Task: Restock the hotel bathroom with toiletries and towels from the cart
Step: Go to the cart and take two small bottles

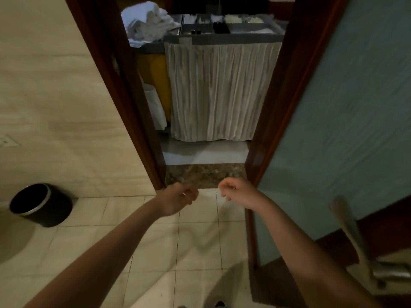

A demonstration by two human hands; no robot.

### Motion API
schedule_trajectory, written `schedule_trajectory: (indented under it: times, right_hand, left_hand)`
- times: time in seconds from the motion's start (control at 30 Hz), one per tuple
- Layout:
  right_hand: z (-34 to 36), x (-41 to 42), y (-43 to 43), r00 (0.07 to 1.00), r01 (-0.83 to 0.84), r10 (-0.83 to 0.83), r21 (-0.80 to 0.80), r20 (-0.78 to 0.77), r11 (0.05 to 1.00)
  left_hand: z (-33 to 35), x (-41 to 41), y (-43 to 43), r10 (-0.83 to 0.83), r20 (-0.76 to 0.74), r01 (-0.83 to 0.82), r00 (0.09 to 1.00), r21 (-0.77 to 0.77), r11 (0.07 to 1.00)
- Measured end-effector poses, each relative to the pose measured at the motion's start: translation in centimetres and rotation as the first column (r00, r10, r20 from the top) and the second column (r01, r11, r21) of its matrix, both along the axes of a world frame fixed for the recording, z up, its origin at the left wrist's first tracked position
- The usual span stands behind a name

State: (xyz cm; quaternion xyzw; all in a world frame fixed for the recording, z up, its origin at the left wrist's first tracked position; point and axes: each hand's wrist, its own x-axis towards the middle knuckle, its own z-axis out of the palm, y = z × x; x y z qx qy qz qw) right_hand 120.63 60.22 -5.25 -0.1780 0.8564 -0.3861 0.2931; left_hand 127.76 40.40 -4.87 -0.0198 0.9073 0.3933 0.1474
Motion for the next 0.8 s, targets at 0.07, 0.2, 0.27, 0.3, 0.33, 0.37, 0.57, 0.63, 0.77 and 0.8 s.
schedule_trajectory:
  times: [0.07,0.2,0.27,0.3,0.33,0.37,0.57,0.63,0.77,0.8]
  right_hand:
    - [-0.2,-1.9,-0.8,1.000,0.005,-0.005,-0.007,0.018,1.000]
    - [-1.1,-5.8,-2.9,0.998,0.033,-0.032,-0.020,0.052,0.999]
    - [-1.5,-7.7,-3.9,0.997,0.042,-0.040,-0.021,0.065,0.999]
    - [-1.6,-8.7,-4.4,0.996,0.044,-0.043,-0.020,0.072,0.999]
    - [-1.6,-9.8,-4.9,0.996,0.046,-0.044,-0.023,0.078,0.999]
    - [-1.6,-11.1,-5.4,0.995,0.047,-0.045,-0.026,0.084,0.999]
    - [-0.2,-20.0,-9.7,0.994,0.108,-0.108,-0.025,0.023,0.994]
    - [0.1,-22.8,-10.9,0.990,0.141,-0.141,-0.019,0.024,0.990]
    - [0.4,-26.9,-12.8,0.985,0.170,-0.170,0.007,0.014,0.985]
    - [0.6,-27.7,-13.1,0.985,0.171,-0.171,0.010,0.009,0.985]
  left_hand:
    - [0.2,-1.6,-0.5,0.029,-0.018,-0.029,0.999,-0.001,1.000]
    - [0.0,-5.2,-1.8,0.031,-0.015,-0.031,0.999,-0.001,1.000]
    - [-0.4,-7.5,-2.8,0.026,-0.005,-0.027,1.000,-0.007,1.000]
    - [-0.6,-8.8,-3.3,0.032,-0.003,-0.032,0.999,-0.006,0.999]
    - [-0.7,-10.2,-3.9,0.035,0.001,-0.035,0.999,0.006,0.999]
    - [-0.8,-11.5,-4.5,0.035,0.002,-0.035,0.999,0.036,0.999]
    - [-0.6,-21.3,-10.1,-0.043,-0.007,0.043,0.999,0.115,0.992]
    - [-0.4,-24.5,-11.8,-0.069,0.010,0.068,0.998,0.097,0.993]
    - [-0.5,-29.7,-14.4,-0.024,0.063,0.016,0.998,0.132,0.991]
    - [-0.5,-30.6,-14.8,-0.040,0.073,0.027,0.997,0.168,0.985]
